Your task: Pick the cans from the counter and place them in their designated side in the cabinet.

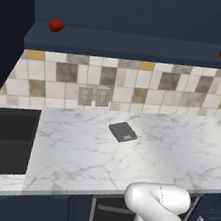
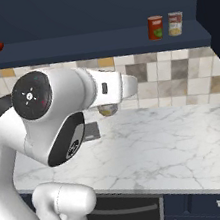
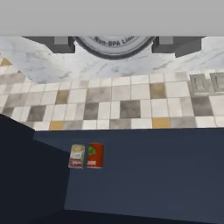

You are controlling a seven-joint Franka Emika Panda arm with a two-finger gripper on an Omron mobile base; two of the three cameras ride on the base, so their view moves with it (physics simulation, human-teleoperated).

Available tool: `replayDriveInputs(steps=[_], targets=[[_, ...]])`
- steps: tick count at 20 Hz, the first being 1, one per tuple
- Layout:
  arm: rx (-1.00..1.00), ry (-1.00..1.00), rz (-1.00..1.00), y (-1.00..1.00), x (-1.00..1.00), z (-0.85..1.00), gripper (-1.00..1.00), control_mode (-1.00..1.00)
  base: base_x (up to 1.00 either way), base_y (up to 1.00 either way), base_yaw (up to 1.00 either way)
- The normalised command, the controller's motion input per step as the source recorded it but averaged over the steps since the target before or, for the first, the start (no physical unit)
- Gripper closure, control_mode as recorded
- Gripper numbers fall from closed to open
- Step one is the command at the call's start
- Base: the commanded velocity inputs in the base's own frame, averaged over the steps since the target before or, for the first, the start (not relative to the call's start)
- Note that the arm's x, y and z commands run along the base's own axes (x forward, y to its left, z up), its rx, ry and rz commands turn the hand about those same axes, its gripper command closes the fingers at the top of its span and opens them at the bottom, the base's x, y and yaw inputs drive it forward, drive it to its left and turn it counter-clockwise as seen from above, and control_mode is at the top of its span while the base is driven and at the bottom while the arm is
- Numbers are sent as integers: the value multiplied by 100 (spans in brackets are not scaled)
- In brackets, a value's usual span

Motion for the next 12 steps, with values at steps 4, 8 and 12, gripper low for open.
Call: replayDriveInputs(steps=[4, 8, 12], targets=[[0, -13, 0, 0, -5, 36, 100, -100, 0, 0, 0], [0, -10, 0, 0, 0, 27, 100, -100, 0, 0, 0], [0, -8, 0, 4, 2, 17, 100, -100, 0, 0, 0]])
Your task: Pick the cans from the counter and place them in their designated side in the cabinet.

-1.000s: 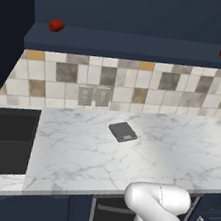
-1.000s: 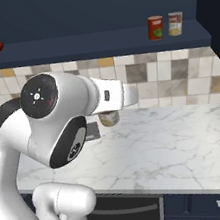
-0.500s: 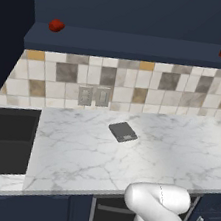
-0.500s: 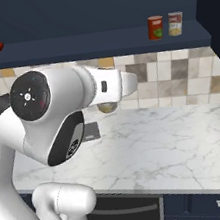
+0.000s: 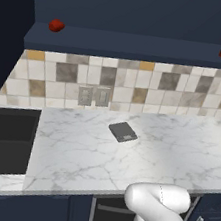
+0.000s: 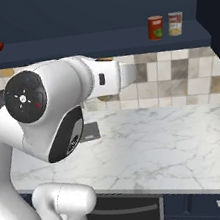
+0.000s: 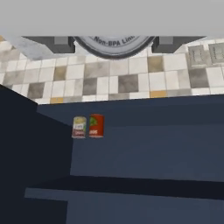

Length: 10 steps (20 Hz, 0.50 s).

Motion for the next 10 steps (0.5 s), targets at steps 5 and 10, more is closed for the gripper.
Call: replayDriveInputs(steps=[5, 10], targets=[[0, -5, 0, 11, 9, 14, 100, -100, 0, 0, 0], [0, -4, 0, 10, 11, 16, 100, -100, 0, 0, 0]])
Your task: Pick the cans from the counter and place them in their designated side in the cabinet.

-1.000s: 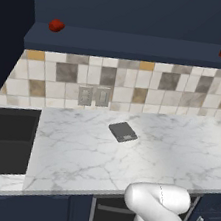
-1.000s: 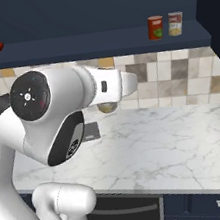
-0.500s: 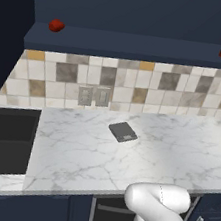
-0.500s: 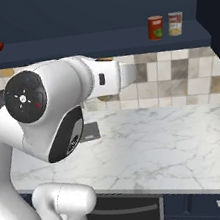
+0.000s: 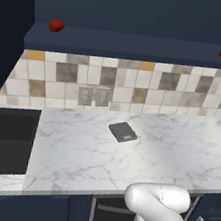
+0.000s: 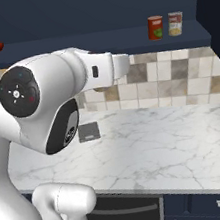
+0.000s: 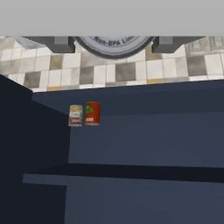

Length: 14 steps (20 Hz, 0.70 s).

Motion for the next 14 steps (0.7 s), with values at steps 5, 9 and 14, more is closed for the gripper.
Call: replayDriveInputs(steps=[5, 9, 14], targets=[[0, -4, 0, 3, 14, 15, 100, -100, 0, 0, 0], [0, -3, 0, 0, 15, 11, 100, -100, 0, 0, 0], [0, 0, 0, 3, 20, 6, 100, -100, 0, 0, 0]])
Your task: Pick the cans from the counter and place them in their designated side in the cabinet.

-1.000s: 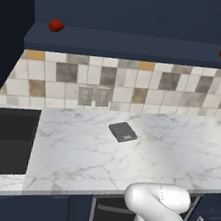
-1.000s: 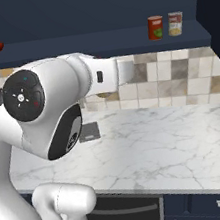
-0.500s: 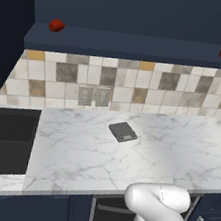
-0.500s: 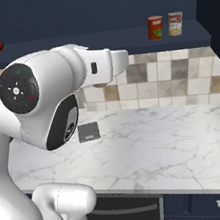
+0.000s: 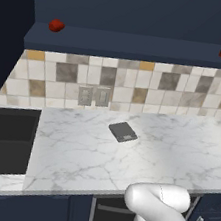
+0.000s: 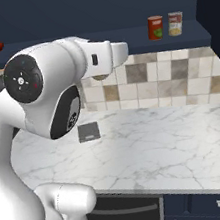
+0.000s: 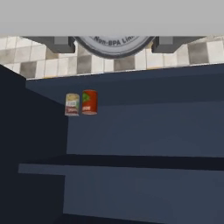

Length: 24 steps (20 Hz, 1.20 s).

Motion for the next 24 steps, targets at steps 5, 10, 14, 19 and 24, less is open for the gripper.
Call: replayDriveInputs(steps=[5, 10, 14, 19, 24], targets=[[0, 0, 0, 2, 18, 8, 100, -100, 0, 0, 0], [0, 0, 0, 0, 19, 4, 100, -100, 0, 0, 0], [0, 0, 0, 1, 20, 0, 100, -100, 0, 0, 0], [0, 0, 0, 1, 20, 0, 100, -100, 0, 0, 0], [0, 0, 0, 0, 23, 0, 100, -100, 0, 0, 0]])
